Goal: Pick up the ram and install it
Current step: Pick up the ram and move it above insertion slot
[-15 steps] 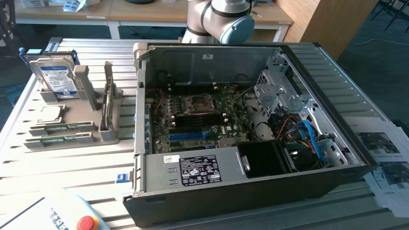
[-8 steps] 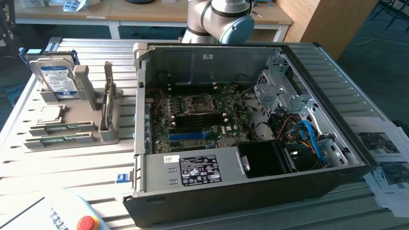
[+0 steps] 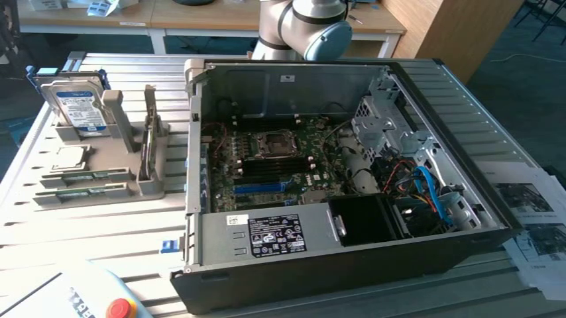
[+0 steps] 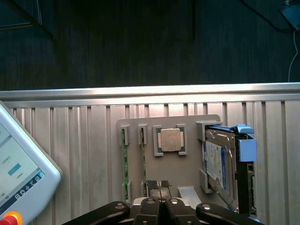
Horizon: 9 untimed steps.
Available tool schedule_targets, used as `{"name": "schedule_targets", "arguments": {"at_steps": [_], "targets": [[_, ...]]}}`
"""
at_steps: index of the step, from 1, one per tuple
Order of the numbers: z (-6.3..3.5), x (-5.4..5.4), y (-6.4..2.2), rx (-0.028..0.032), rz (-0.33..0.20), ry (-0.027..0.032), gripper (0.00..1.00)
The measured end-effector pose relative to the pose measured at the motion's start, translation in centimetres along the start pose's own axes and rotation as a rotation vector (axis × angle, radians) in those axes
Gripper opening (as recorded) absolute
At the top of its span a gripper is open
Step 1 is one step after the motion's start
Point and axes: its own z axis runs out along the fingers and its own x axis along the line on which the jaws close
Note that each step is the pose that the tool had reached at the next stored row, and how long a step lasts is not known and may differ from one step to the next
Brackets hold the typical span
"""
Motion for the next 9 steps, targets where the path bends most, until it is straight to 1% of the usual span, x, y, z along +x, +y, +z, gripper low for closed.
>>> {"name": "schedule_targets", "arguments": {"at_steps": [4,9], "targets": [[0.00,0.00,-0.01,0.0009,0.000,-0.0001,0.10],[0.00,0.00,0.00,0.0068,-0.004,-0.0002,0.10]]}}
